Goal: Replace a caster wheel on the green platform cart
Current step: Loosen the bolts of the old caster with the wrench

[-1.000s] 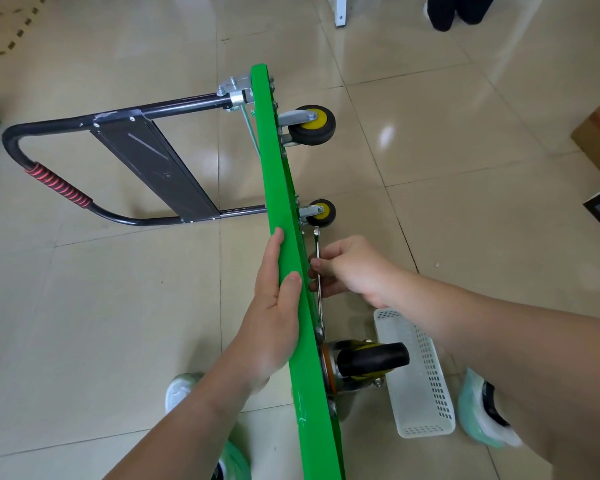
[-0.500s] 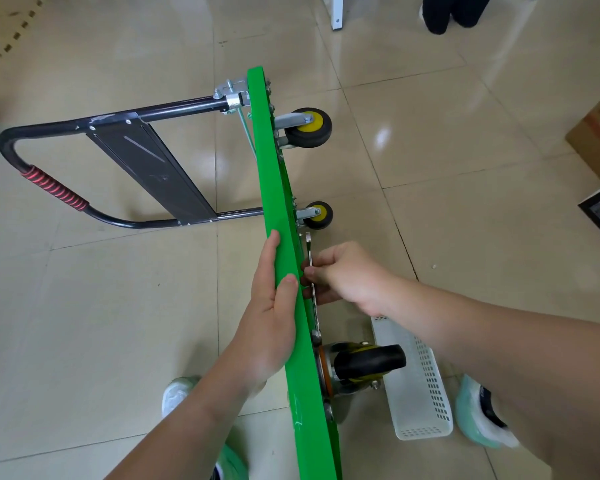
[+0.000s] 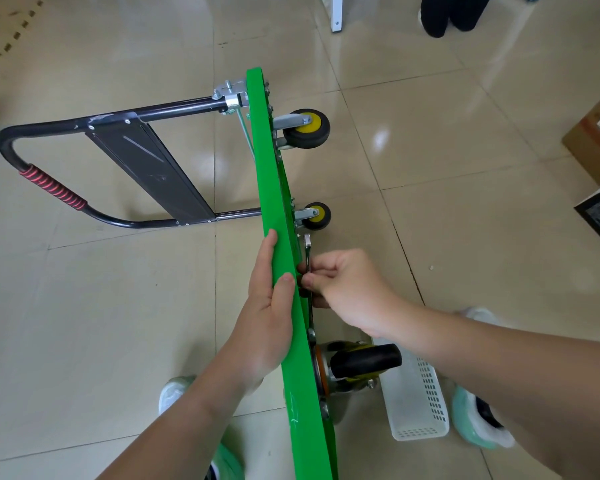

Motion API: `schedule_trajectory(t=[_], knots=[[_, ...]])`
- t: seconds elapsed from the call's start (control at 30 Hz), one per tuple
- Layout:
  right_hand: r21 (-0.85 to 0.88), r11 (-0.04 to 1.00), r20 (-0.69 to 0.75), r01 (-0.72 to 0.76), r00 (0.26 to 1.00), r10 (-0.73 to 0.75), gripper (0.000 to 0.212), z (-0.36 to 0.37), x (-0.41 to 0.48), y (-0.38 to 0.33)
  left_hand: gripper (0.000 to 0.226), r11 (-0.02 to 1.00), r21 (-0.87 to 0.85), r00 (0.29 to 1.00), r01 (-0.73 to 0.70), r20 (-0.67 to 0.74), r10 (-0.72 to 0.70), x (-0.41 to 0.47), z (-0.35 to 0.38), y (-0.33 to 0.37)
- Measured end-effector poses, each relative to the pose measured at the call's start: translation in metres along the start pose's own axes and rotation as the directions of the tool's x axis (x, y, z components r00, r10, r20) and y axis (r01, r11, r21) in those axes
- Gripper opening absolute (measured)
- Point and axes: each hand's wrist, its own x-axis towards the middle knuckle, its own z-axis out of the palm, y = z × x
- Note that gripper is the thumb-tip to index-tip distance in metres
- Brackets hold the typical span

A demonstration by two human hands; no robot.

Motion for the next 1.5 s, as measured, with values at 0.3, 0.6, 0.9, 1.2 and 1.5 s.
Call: schedule_trajectory(t=[0.3, 0.6, 0.9, 1.2, 1.5], knots=[[-0.105, 0.985, 0.022, 0.138, 0.990, -0.137, 0.037, 0.001, -0.029, 0.002, 0.058, 1.000, 0.011, 1.000, 0.016, 0.014, -0.016, -0.002, -0.001, 0.006], [-0.028, 0.985, -0.074, 0.173, 0.982, -0.175, 0.031, -0.015, -0.025, -0.007, 0.057, 1.000, -0.009, 1.000, 0.018, -0.018, -0.018, -0.004, 0.002, 0.009], [0.032, 0.989, -0.035, -0.143, 0.989, 0.144, 0.011, -0.023, 0.018, -0.011, 0.057, 1.000, 0.011, 1.000, 0.022, 0.011, -0.022, -0.001, 0.000, 0.003], [0.056, 0.947, -0.001, -0.317, 0.948, 0.317, 0.015, -0.018, 0.044, 0.003, 0.057, 0.999, 0.031, 1.000, 0.007, 0.017, -0.007, -0.004, -0.002, 0.008], [0.056, 0.930, 0.045, -0.364, 0.931, 0.362, 0.029, -0.008, 0.049, 0.013, 0.058, 0.999, 0.033, 1.000, -0.002, 0.010, 0.002, -0.003, -0.002, 0.006]])
